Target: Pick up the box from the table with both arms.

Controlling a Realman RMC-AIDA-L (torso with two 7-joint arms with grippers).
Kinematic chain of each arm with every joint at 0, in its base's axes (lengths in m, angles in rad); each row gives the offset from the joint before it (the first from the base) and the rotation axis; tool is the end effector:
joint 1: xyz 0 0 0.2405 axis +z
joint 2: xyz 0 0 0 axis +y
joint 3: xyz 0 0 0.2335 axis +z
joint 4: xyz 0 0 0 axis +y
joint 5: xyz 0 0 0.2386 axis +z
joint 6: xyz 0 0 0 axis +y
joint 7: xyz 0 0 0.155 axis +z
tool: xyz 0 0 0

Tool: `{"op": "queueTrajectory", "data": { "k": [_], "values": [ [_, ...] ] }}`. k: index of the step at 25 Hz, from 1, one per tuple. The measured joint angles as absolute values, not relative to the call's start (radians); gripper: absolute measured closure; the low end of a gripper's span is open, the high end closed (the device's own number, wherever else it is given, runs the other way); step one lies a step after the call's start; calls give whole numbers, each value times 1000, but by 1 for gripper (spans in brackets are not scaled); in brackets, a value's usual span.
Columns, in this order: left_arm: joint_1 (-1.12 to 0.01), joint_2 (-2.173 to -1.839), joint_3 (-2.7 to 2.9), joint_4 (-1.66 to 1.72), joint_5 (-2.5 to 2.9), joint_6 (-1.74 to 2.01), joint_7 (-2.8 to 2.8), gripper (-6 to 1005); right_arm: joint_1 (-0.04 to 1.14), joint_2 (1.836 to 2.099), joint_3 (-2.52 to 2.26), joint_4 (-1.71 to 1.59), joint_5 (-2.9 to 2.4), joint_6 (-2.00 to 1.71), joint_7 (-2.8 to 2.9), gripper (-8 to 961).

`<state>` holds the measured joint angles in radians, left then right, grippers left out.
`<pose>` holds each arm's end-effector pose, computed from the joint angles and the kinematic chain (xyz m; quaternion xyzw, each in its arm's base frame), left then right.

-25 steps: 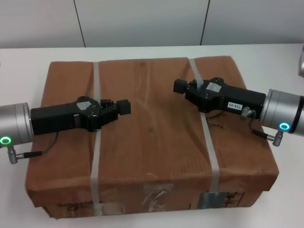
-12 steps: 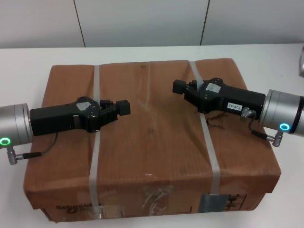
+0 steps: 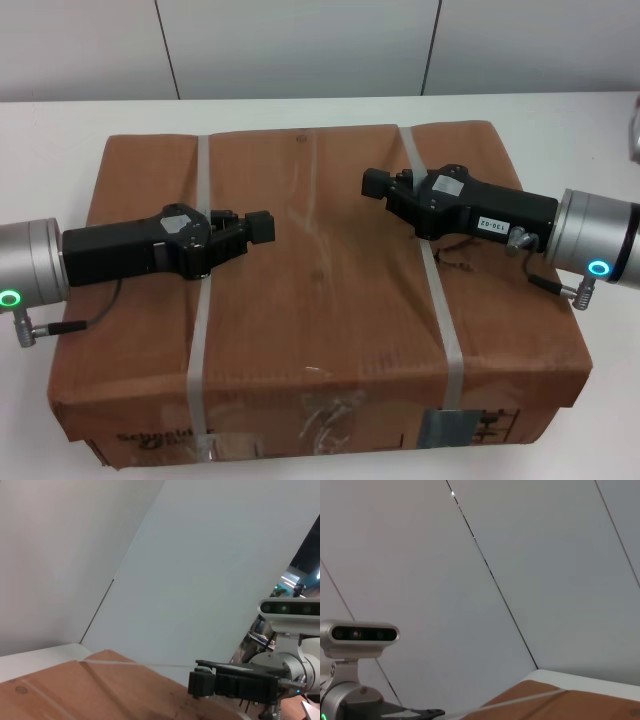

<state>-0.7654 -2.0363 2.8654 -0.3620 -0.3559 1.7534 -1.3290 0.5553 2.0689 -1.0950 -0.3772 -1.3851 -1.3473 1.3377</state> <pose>-0.2496 0.3330 -0.0132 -0.8963 -0.2970 -0.3266 0.0417 0.2308 0.3556 -0.0525 -0.8774 0.2960 0.3539 0.1313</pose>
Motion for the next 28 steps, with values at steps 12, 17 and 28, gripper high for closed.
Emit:
{"op": "queueTrajectory", "data": {
  "k": [12, 17, 28],
  "values": [
    [-765, -2035, 2865, -362, -356, 1755, -1330, 928, 555, 2069, -1094, -377, -1385, -1360, 1338, 941],
    [-765, -2035, 2865, -362, -356, 1755, -1330, 928, 552, 2069, -1093, -377, -1385, -1361, 1338, 941],
    [-762, -2037, 2865, -362, -356, 1755, -1328, 928, 548, 2068, -1093, -377, -1385, -1354, 1338, 942]
  ]
}}
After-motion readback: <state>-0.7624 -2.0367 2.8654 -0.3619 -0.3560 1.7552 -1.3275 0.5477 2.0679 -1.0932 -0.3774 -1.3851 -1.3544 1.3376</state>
